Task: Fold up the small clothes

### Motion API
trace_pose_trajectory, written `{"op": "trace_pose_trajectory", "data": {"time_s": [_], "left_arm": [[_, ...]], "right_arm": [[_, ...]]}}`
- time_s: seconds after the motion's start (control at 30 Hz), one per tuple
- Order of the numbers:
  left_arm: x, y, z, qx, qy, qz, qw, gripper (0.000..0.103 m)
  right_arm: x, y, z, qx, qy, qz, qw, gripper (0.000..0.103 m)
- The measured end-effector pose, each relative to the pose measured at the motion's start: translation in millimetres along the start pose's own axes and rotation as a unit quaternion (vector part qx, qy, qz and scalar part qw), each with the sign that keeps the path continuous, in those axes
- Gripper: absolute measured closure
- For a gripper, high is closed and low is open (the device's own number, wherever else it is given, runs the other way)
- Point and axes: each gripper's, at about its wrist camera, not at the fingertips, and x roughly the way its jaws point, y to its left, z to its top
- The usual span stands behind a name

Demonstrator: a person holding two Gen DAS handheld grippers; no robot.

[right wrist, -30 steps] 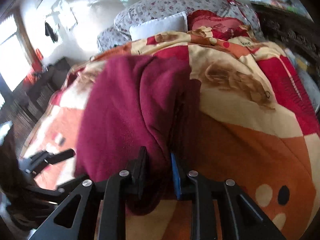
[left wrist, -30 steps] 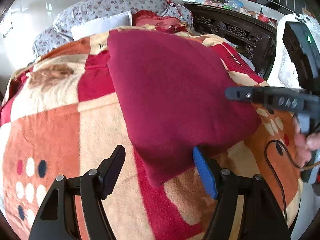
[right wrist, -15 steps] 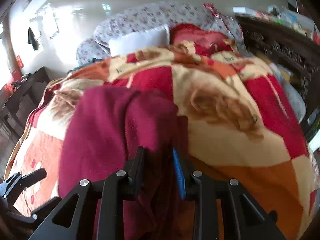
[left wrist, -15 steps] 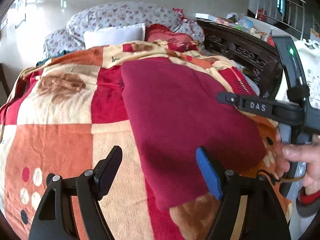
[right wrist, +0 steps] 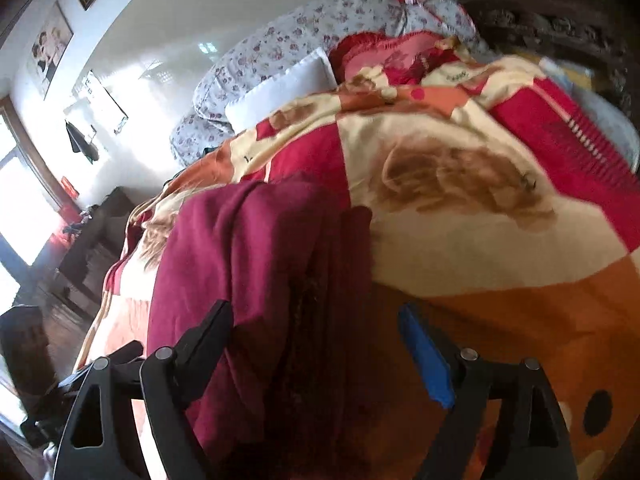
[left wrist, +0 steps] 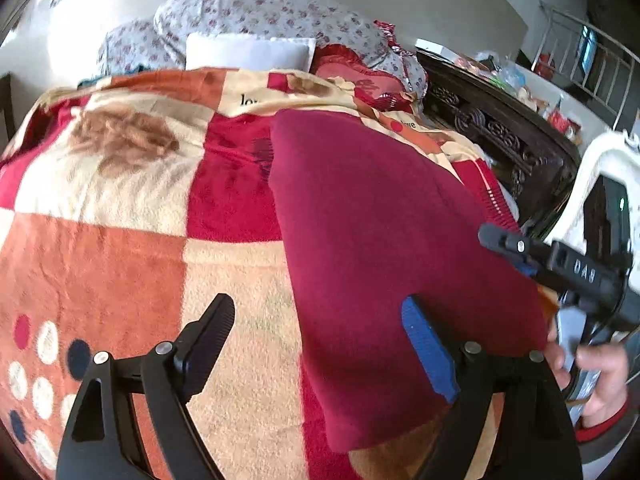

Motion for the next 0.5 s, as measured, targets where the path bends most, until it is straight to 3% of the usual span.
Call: {"op": "trace_pose_trajectory", "data": {"time_s": [0.23,0.3,0.37,0.5], "left_arm": [[23,5,2,-0.027,0.013,-0.038,0.9988,0.012],[31,4,3,-0.029,0.019,-0.049,0.9982,0.009],[38,3,2,-0.030,0.026,-0.060,0.9974,0.008],[45,4,2,-0.039,0.034,-0.086,0.9949,0.012]], "right_arm": [[34,-11,-7,0.041,0.050,0.084,0.994,0.007],[39,-5,-10,0.022,0.048,0.080,0.995,0.006],[38,0,-9,0.015,0.043,0.079,0.996,0.011],[29,-2,-10,0.022,0.035,0.081,0.996,0.032]]}}
